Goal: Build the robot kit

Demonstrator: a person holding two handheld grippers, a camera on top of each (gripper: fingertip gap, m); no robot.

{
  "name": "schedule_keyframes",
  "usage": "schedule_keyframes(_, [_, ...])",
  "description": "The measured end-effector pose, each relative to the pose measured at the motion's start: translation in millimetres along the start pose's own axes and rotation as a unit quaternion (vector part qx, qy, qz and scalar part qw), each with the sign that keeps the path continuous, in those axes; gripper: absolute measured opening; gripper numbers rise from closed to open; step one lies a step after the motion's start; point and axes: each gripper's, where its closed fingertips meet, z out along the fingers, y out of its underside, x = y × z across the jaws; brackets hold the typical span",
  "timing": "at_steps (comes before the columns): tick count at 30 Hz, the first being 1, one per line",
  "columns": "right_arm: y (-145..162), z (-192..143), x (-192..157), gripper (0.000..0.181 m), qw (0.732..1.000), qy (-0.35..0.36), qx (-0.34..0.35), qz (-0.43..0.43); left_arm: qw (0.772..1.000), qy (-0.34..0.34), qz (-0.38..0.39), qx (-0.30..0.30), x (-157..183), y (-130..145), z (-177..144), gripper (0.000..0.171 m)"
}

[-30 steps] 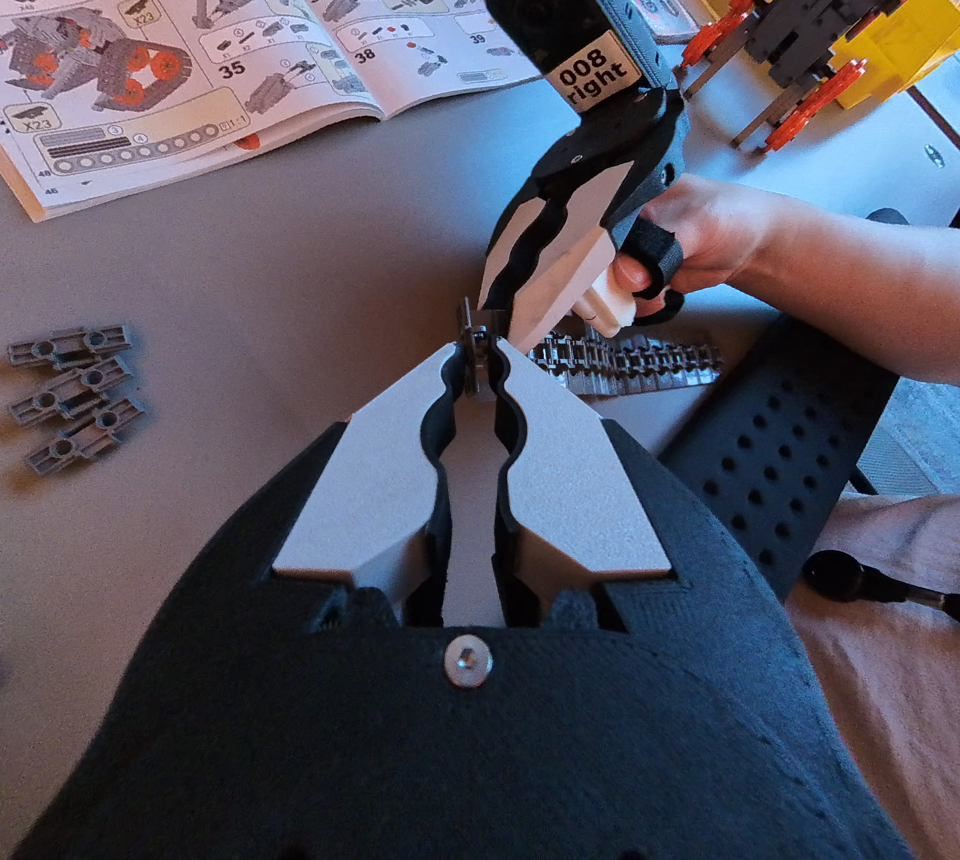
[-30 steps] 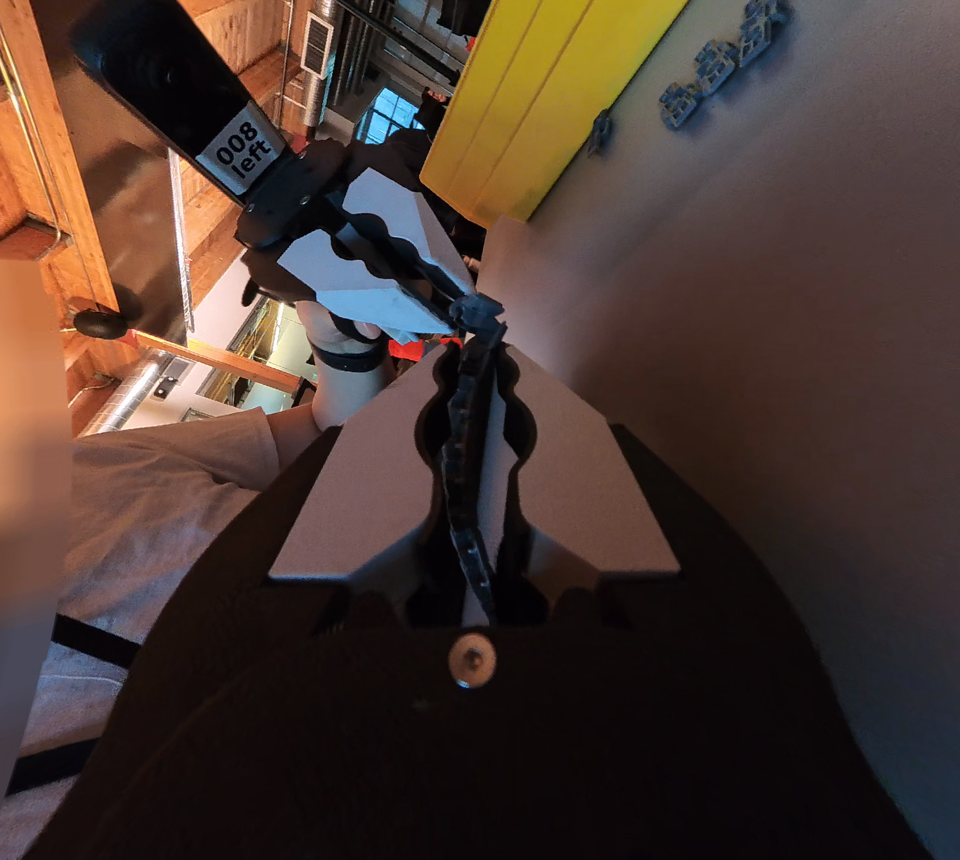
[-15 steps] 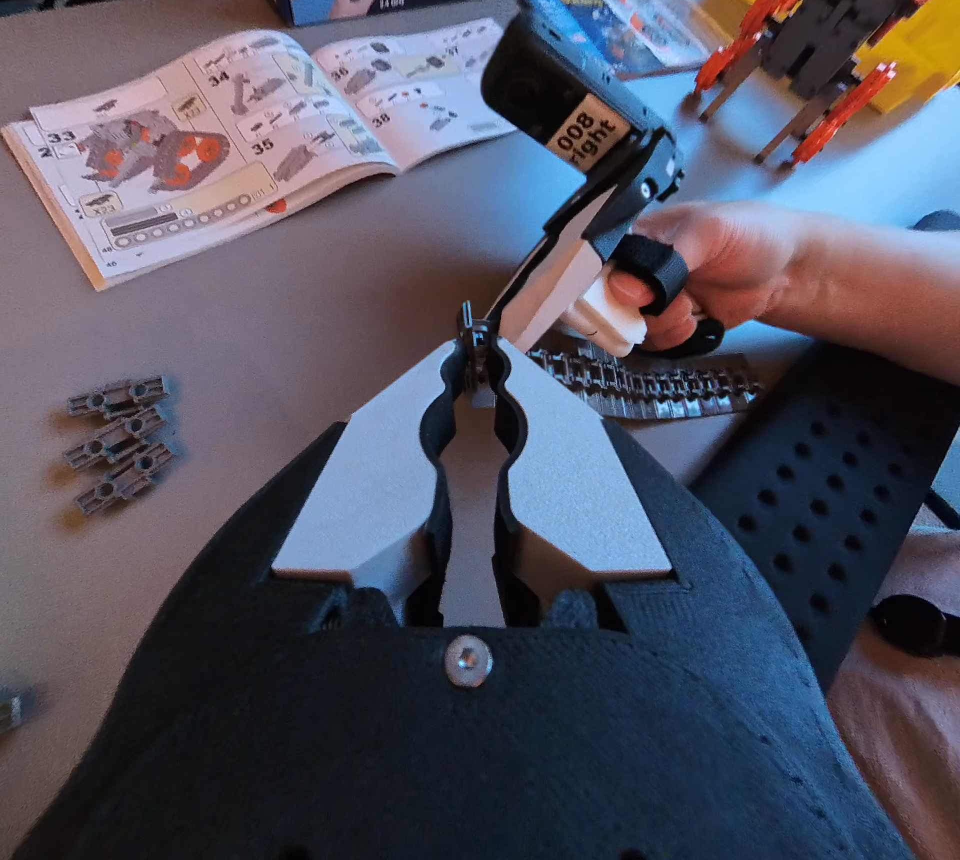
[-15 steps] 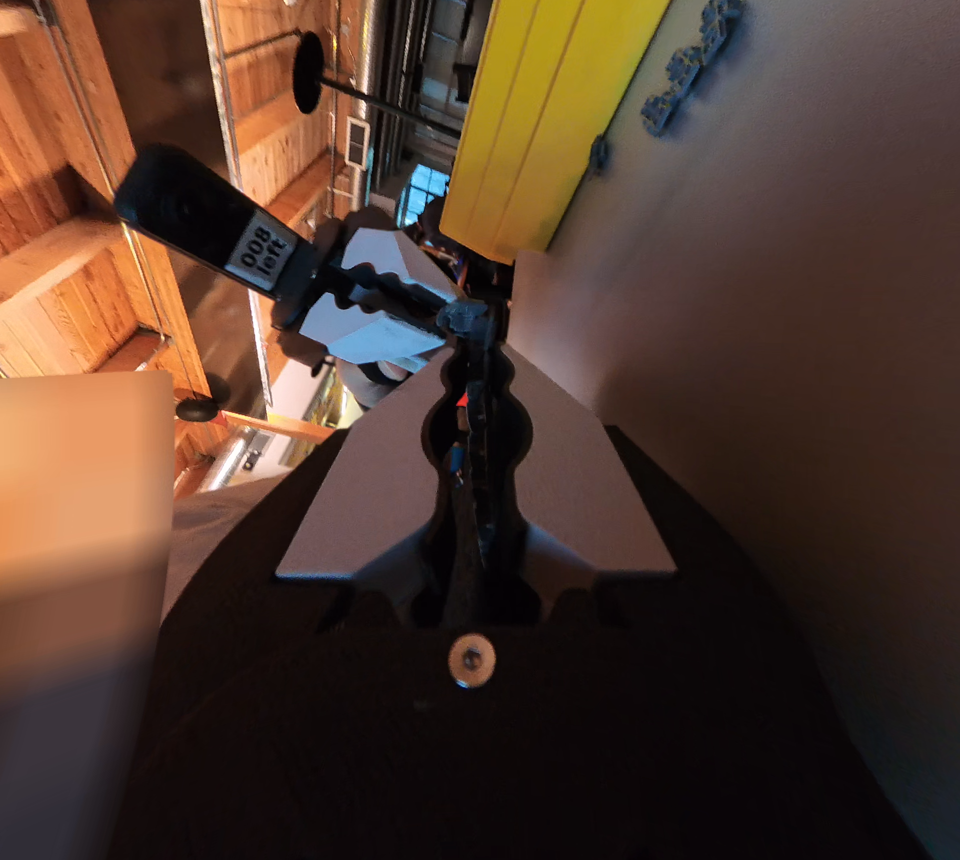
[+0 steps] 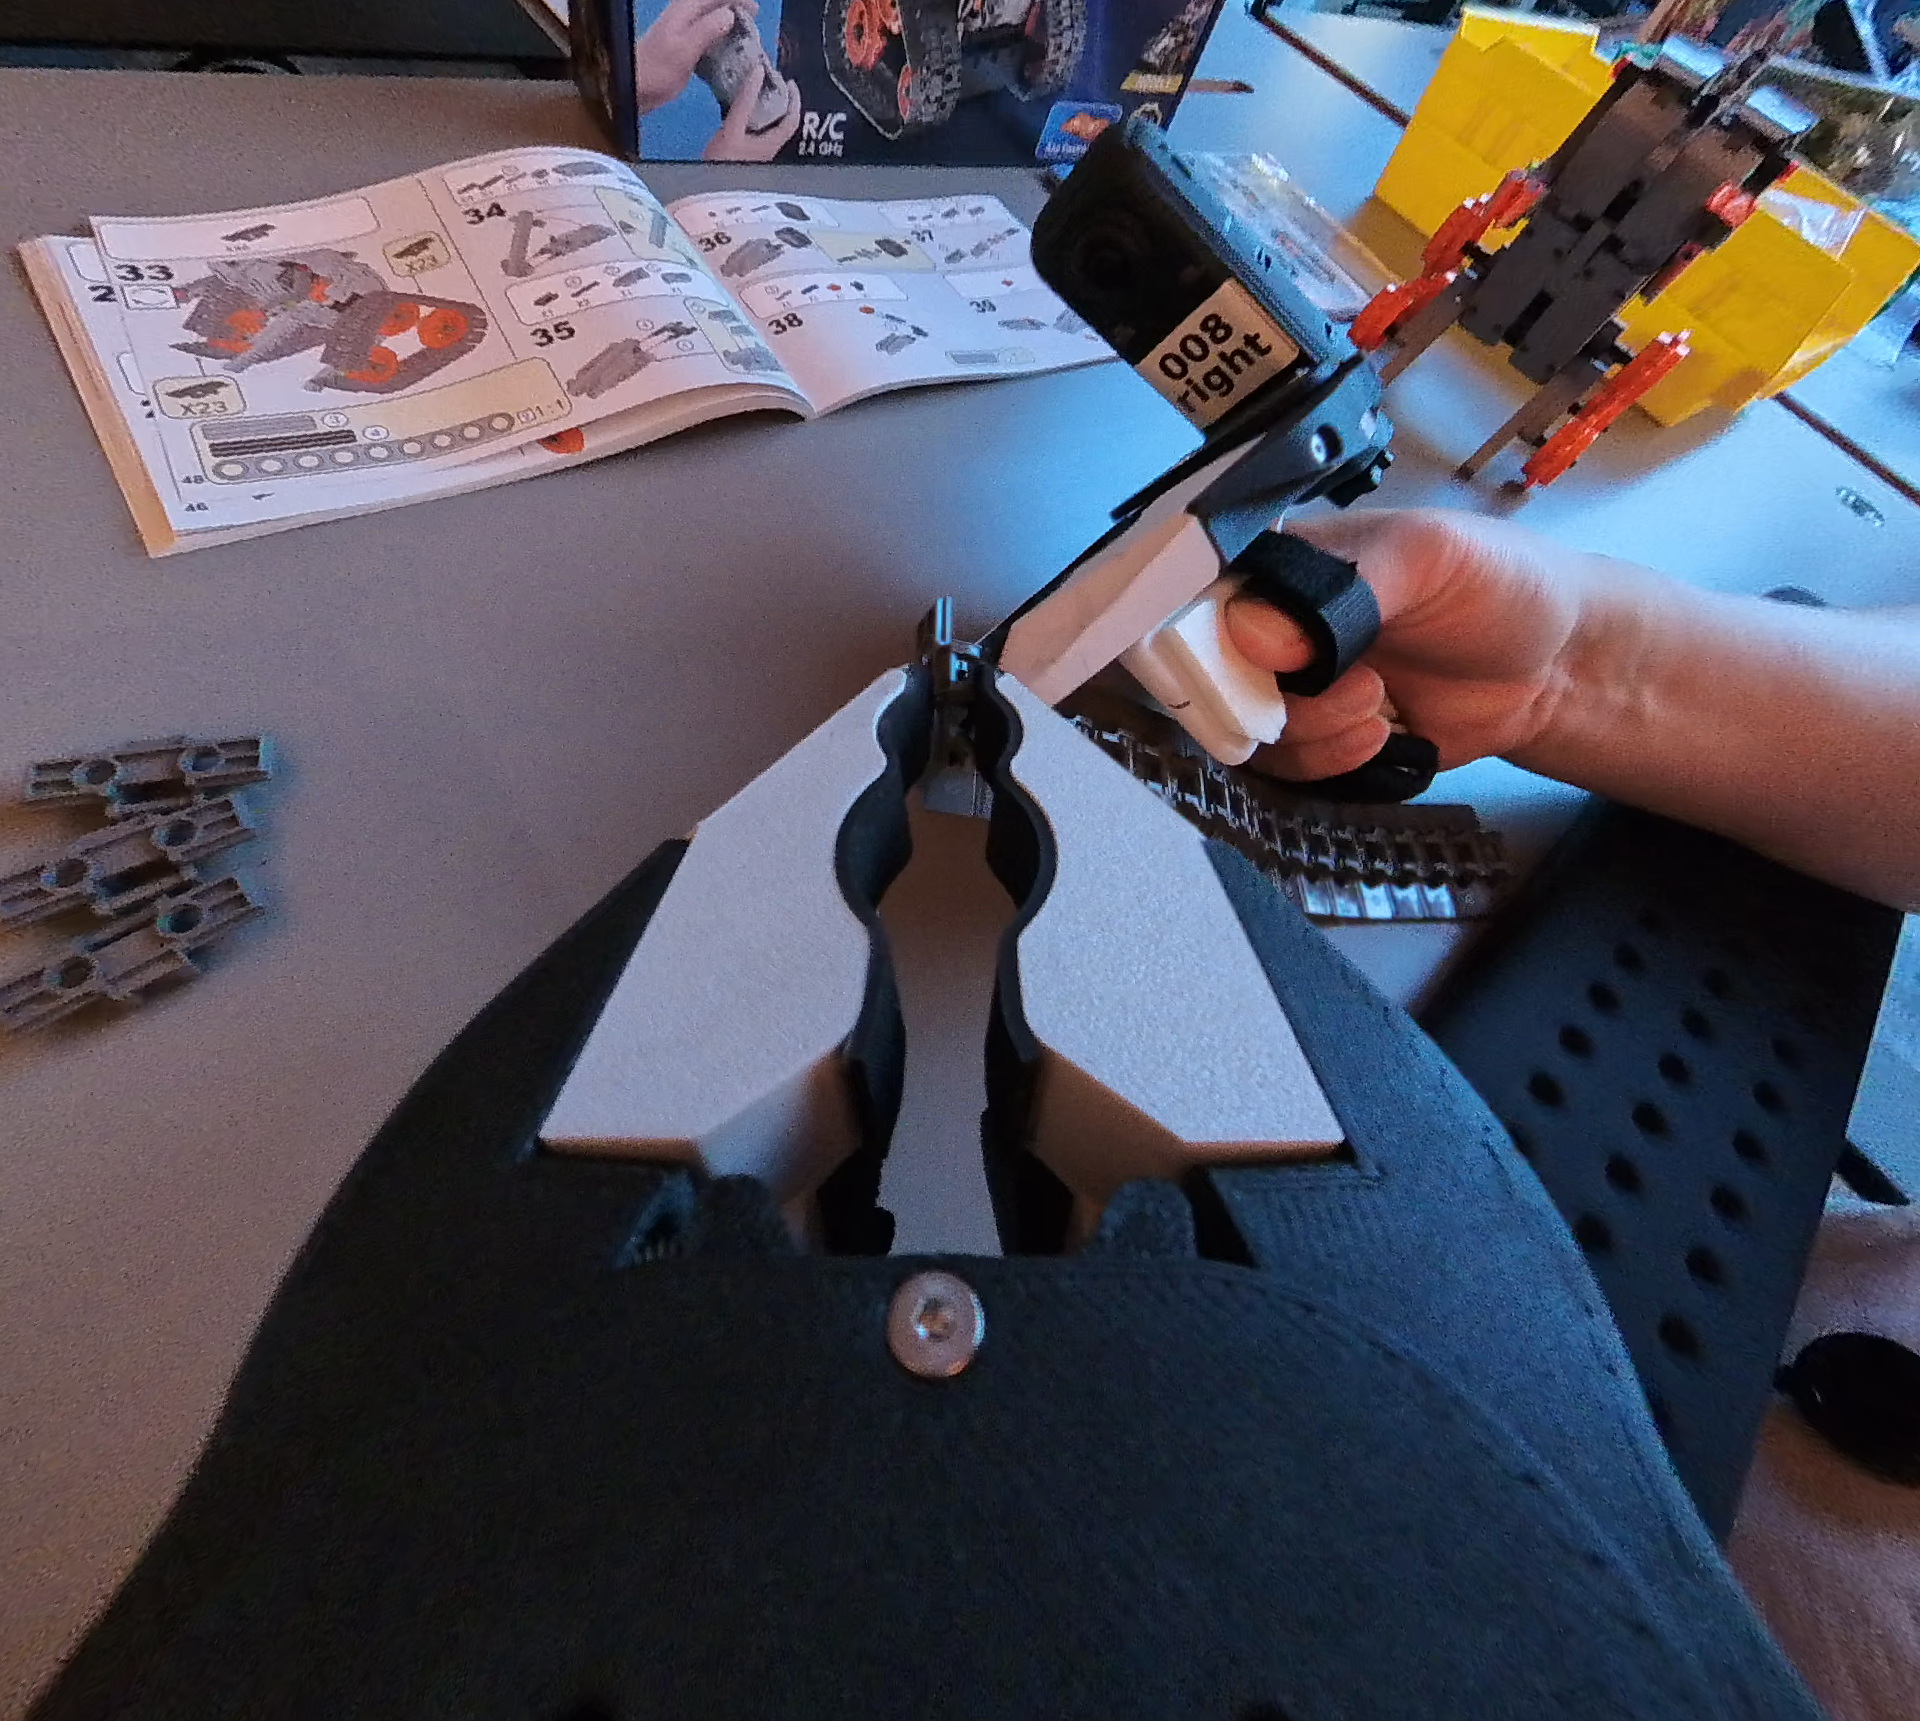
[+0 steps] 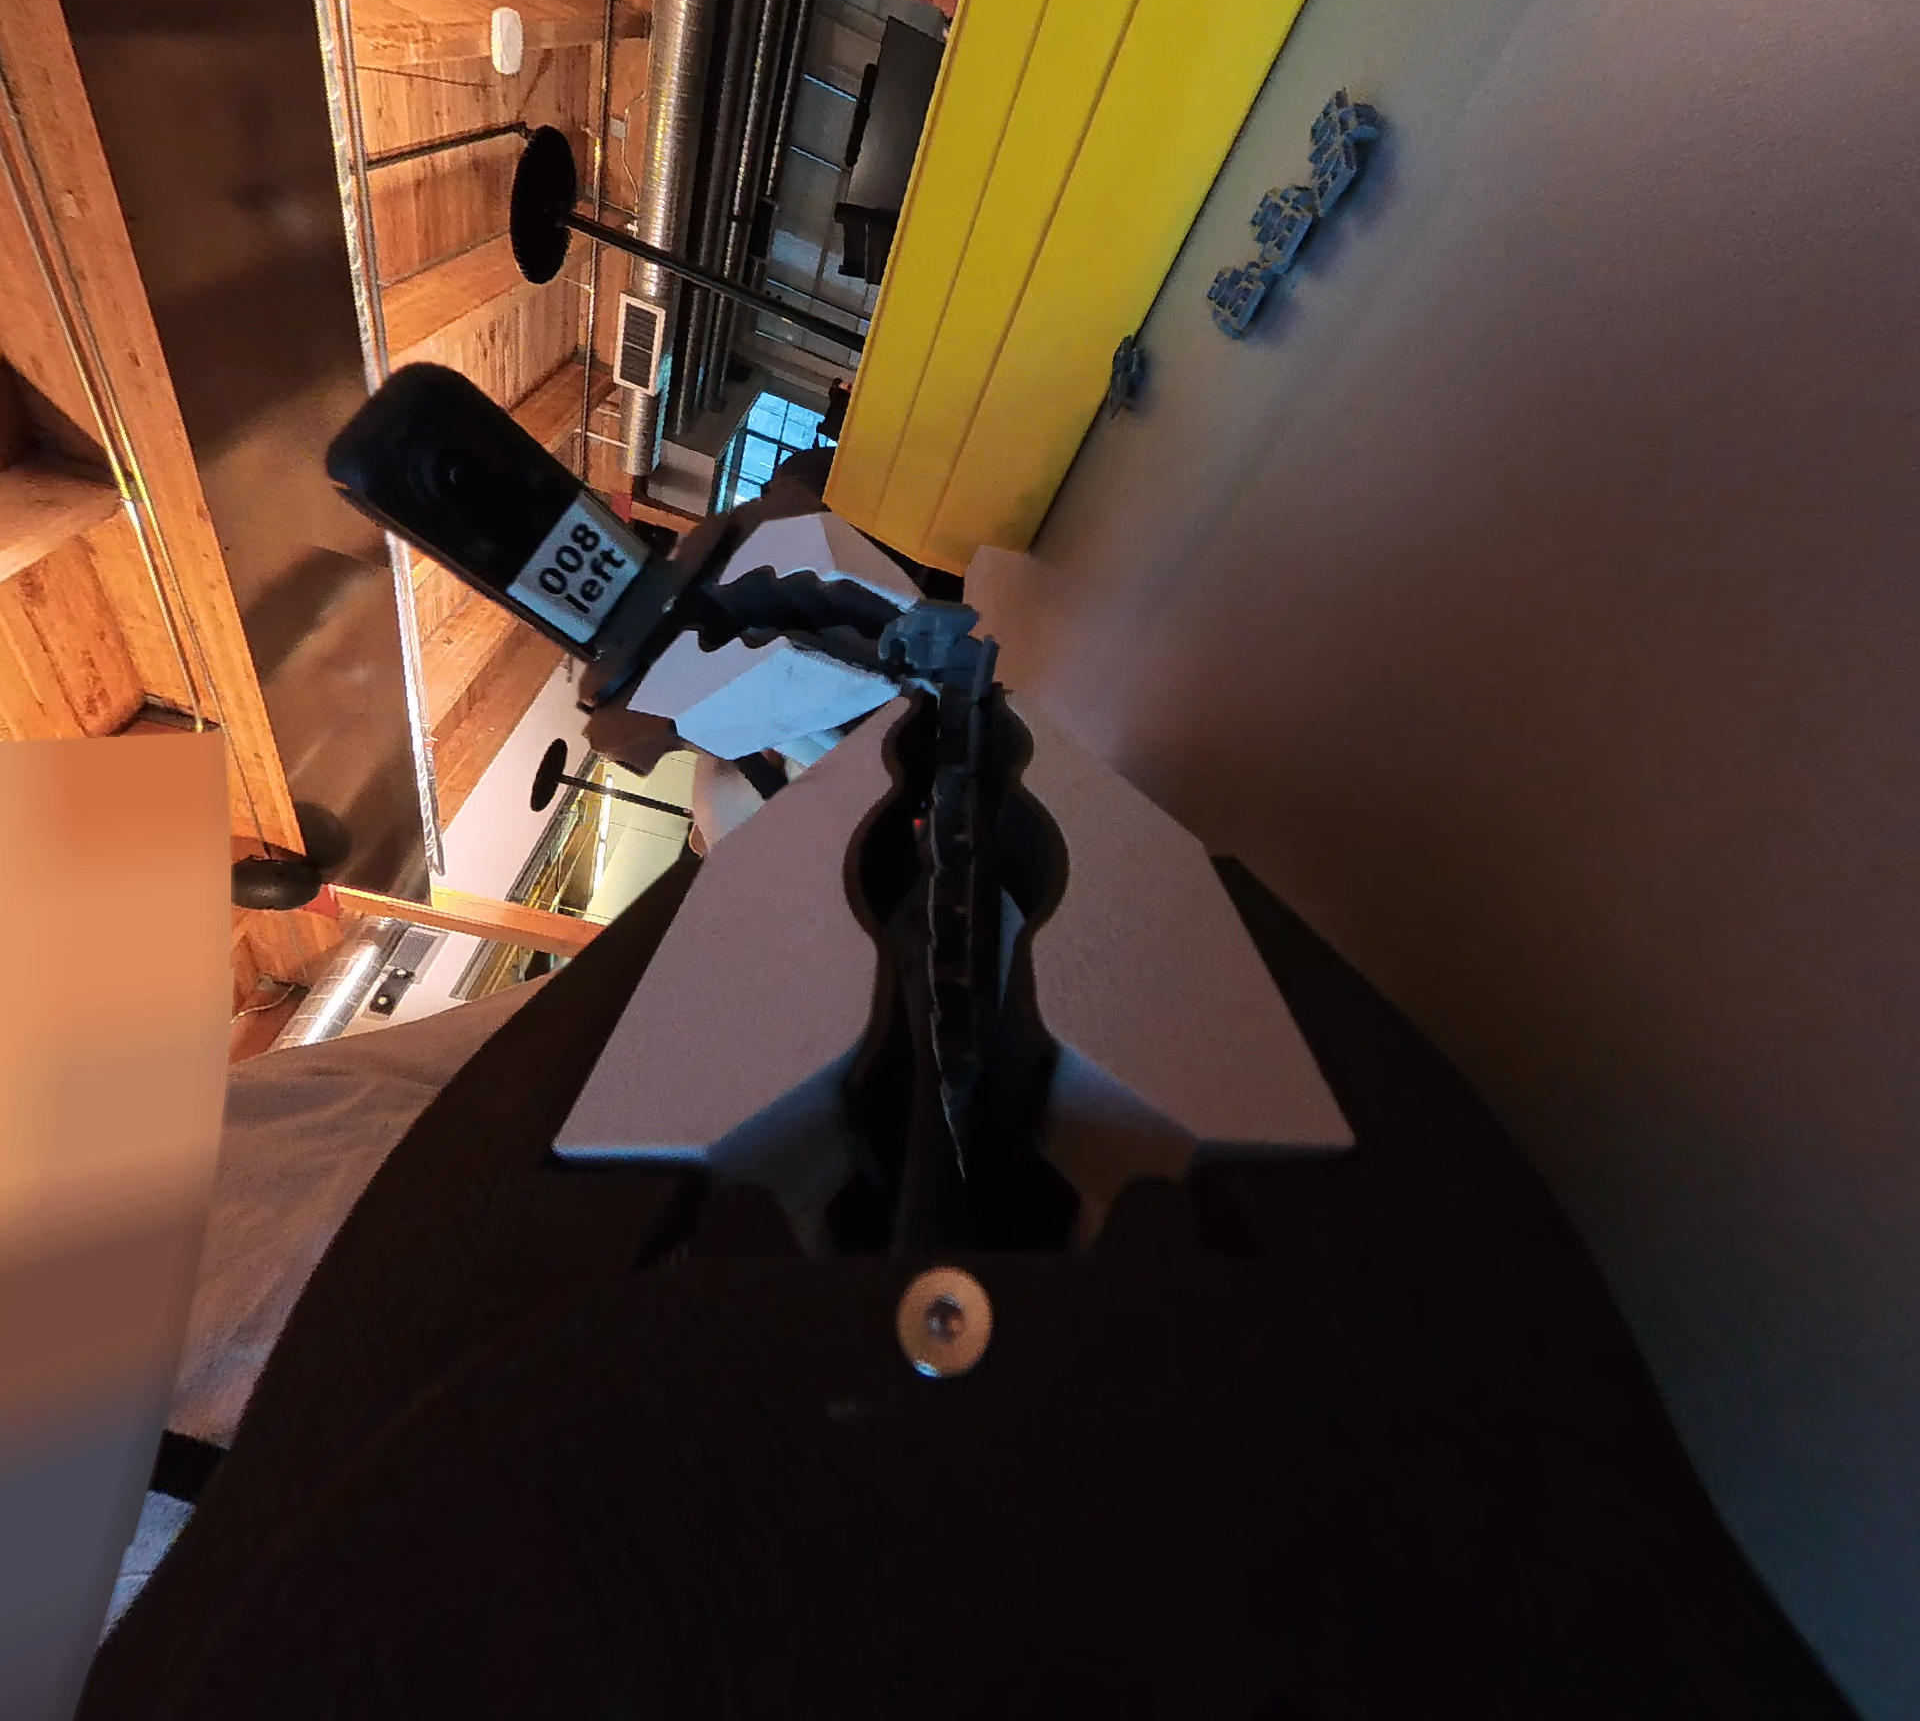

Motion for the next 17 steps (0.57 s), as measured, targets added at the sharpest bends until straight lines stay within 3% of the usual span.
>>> schedule_keyframes(7, [0,-1,6,0.005,1.000,0.018,0.000,0.008,0.999,0.015,-0.033,0.023,-3,3,4,0.009])
schedule_keyframes(12, [-2,0,6,0.006,1.000,-0.002,-0.004,0.027,0.995,0.070,-0.067,0.025,2,-8,-5,0.013])
schedule_keyframes(17, [0,1,8,0.006,1.000,-0.002,-0.007,0.031,0.999,0.019,0.021,-0.034,0,0,-9,0.016])
